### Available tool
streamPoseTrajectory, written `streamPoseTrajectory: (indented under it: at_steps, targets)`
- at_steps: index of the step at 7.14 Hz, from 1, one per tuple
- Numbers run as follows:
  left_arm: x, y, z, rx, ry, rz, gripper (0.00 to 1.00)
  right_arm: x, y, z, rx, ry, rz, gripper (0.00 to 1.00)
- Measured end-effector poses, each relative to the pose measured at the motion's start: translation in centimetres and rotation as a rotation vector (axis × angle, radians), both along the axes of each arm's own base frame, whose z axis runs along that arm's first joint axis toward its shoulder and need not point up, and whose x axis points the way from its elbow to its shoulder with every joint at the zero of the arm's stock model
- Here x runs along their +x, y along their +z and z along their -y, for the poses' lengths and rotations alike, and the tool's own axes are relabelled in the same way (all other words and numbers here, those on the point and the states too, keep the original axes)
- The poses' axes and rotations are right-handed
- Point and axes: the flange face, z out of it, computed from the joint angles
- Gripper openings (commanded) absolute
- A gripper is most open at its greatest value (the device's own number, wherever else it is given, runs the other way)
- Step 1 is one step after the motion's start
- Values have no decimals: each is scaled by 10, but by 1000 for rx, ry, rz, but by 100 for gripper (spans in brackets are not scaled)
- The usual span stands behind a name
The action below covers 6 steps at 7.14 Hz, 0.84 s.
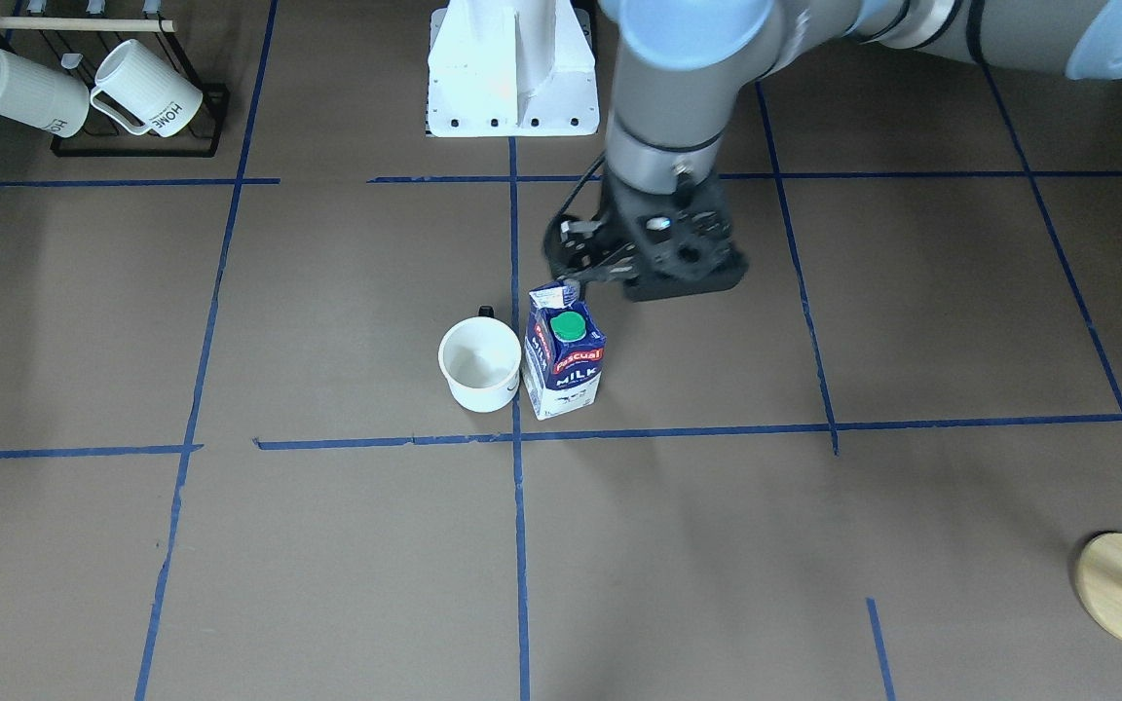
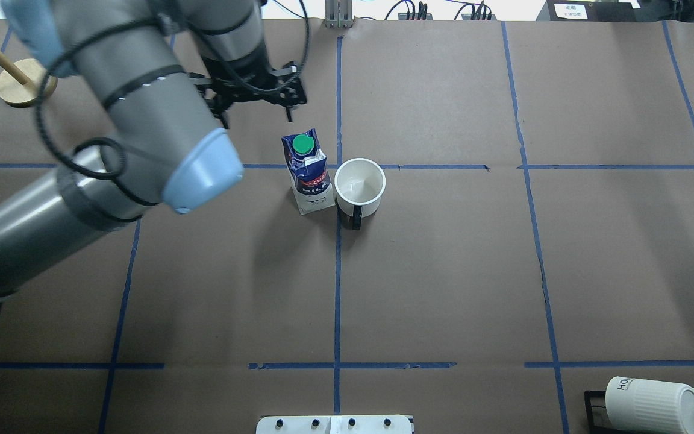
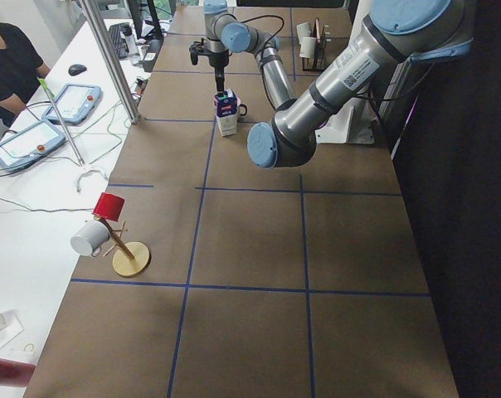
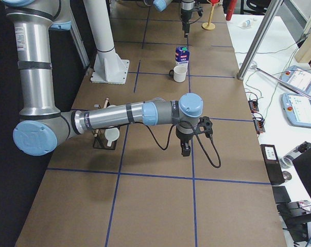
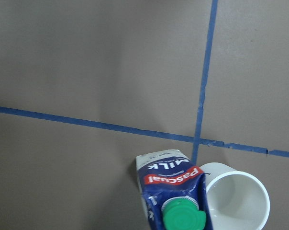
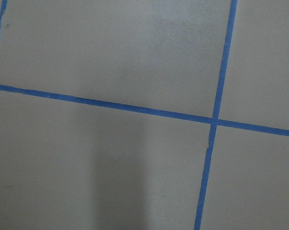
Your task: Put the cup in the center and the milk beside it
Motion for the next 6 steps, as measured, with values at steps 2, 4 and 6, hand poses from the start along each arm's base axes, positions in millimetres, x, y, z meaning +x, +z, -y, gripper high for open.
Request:
streamPoseTrajectory:
  at_steps: [2,4,6]
  targets:
    - [-95,68,3,28,66,6,100,12,25,-12,-48,22,-4,100]
    - [-189,151,11,80,137,23,100,20,38,-20,-74,36,-5,100]
    - [-276,238,11,139,220,63,100,25,46,-27,-73,31,-6,100]
